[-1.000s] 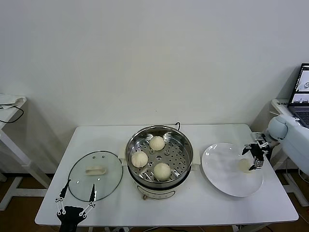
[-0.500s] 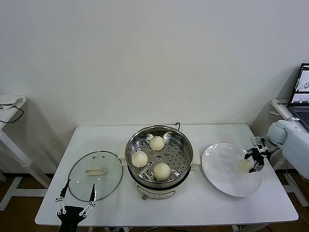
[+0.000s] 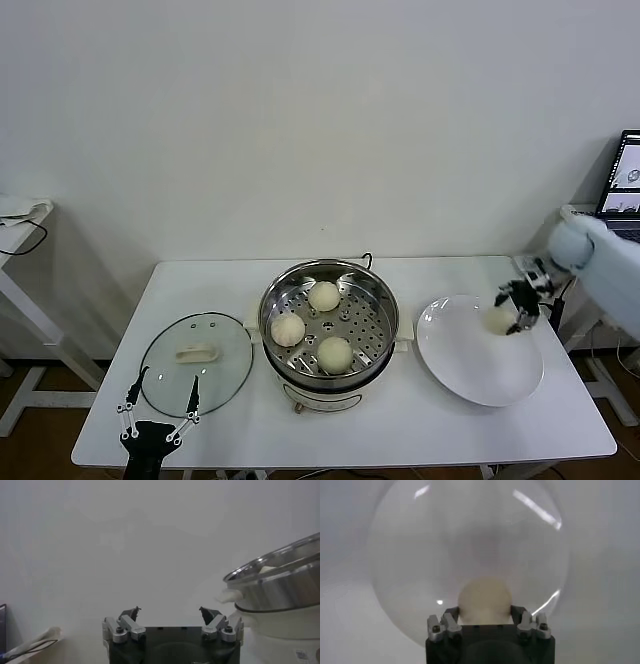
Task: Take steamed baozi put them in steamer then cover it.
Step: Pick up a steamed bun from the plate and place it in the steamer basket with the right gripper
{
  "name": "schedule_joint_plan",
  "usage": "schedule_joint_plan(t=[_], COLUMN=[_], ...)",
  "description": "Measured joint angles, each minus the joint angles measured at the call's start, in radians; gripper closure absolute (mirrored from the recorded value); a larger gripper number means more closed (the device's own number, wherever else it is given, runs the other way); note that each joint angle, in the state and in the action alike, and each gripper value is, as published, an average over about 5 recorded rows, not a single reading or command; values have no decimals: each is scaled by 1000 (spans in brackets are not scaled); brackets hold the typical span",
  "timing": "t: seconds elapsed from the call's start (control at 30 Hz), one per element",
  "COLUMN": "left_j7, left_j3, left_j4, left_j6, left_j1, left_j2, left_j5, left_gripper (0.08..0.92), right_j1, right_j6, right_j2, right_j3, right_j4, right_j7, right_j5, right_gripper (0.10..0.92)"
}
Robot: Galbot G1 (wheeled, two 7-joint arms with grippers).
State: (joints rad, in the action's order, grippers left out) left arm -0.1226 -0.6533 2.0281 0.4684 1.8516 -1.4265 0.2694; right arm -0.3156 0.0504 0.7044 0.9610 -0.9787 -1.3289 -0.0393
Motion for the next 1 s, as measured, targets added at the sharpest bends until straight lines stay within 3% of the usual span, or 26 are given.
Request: schedule_joint_plan(t=[0.23,0.47,1.0], left_j7=[0,0,-2], left_j3=[3,5,-8], left_j4=[5,17,33], left_j6=[-6,-18,-16], left_j1=[-5,-9,2], left_j2=[5,8,12], left_j5=[0,0,-7], left_gripper=[177,177,177], right_j1=[-264,-402,-410], right_j6=[-66,-155,-280], right_j2=[76,175,358], right_j3=[214,363,514], right_j4=[-145,-298,-362], right_j7=[-47,-2,149], right_j5=[-197,-344,-418], right_gripper=[316,325,338])
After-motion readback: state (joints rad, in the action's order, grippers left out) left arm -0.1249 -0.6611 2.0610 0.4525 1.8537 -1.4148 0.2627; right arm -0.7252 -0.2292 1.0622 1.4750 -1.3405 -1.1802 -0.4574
